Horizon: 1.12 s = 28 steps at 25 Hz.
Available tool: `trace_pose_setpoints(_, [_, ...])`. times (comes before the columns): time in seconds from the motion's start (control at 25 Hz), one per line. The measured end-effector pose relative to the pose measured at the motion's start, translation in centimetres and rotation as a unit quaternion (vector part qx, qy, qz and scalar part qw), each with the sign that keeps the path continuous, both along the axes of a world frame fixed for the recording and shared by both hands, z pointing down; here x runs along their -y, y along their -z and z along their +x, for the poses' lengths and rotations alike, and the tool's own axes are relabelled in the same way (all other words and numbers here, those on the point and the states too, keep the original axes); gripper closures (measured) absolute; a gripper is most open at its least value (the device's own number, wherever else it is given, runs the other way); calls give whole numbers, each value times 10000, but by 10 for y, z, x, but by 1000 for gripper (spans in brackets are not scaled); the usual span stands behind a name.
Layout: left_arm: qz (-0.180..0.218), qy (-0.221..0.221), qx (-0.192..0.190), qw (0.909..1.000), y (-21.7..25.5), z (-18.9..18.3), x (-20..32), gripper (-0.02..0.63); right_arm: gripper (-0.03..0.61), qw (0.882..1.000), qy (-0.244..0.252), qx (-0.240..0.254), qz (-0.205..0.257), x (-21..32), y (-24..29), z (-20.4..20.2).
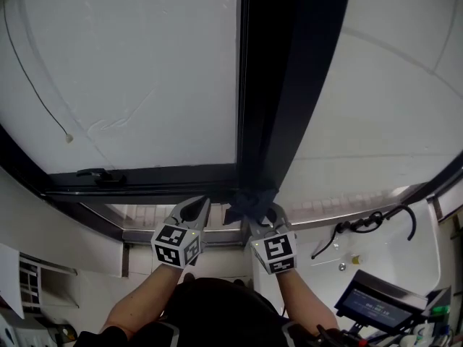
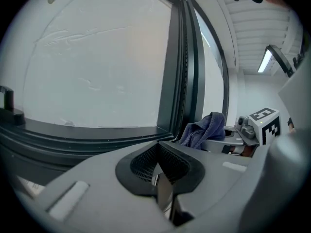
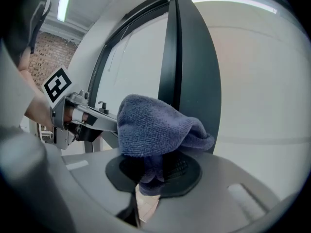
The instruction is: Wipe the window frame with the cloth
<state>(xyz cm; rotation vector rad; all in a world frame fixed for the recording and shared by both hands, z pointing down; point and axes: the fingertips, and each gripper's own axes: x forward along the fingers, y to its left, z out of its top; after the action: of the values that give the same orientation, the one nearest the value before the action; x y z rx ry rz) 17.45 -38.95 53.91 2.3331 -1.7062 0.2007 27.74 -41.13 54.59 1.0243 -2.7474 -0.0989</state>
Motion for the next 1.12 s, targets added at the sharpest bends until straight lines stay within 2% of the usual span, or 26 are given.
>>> trace_pose_setpoints(0.32, [40,140,10,9999,0,-8,-11,620,522,9997,188,-44,-165,-6,-16,4])
trace_pose_setpoints(0.68, [109,219,66,9997,6,-50,-18,620,522,9992,181,-77,-335,13,-25,-23])
trace_pose_setpoints(0.88, [26,246,-38,9997,0,-70,-22,620,522,9977,55,-61,-667,10,-27,-31])
trace_pose_setpoints(1.12, [62,309,-80,9995,0,-85,-29,620,523,9978,333,-266,-502,0,-30,-55])
